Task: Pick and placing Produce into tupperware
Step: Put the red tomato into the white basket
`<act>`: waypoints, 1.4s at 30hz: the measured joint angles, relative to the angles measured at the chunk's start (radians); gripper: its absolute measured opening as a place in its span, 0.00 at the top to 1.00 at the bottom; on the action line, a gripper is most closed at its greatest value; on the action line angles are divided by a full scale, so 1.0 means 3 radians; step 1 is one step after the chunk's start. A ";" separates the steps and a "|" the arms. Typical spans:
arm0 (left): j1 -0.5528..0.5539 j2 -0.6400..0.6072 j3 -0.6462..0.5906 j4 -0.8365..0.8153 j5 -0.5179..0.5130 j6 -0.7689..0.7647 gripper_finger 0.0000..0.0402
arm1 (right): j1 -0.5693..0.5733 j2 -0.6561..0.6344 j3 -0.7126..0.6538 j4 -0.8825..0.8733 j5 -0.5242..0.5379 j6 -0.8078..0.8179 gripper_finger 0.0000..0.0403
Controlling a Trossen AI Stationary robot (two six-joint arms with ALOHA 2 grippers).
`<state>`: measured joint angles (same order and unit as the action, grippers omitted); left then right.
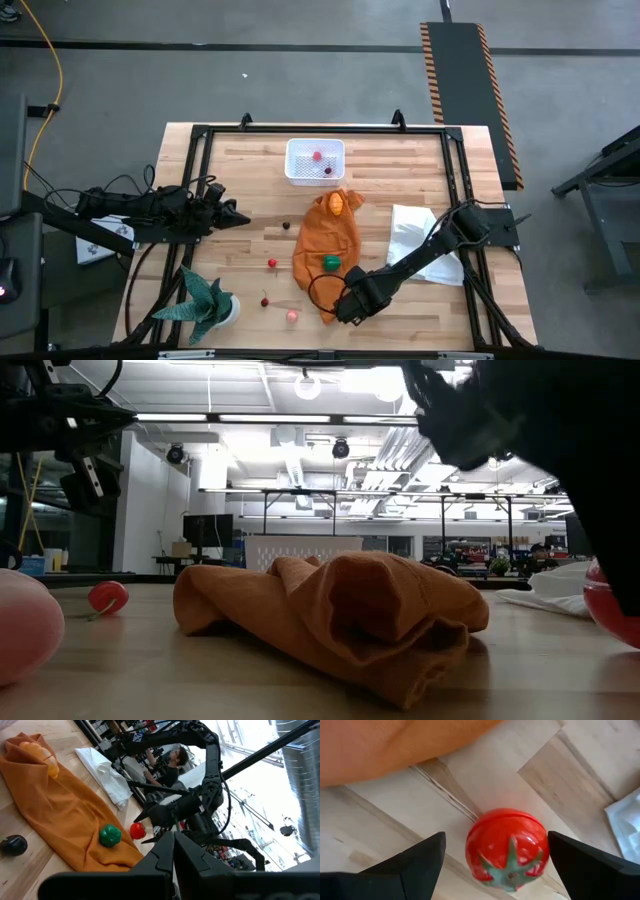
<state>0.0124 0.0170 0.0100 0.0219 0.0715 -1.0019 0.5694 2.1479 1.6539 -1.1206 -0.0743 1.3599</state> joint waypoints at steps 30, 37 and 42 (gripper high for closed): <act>0.0000 0.0000 0.0000 -0.0001 0.0000 0.0006 1.00 | 0.0008 0.0049 -0.0001 -0.0039 -0.0018 -0.0049 0.25; 0.0001 0.0000 0.0000 -0.0001 0.0000 0.0005 1.00 | 0.0008 0.0047 -0.0001 -0.0039 -0.0030 -0.0050 0.30; 0.0001 0.0000 0.0000 -0.0001 0.0000 0.0005 1.00 | 0.0008 0.0047 -0.0001 -0.0038 -0.0045 -0.0062 0.35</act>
<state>0.0127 0.0170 0.0100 0.0216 0.0715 -1.0004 0.5716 2.1620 1.6535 -1.1321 -0.0879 1.3415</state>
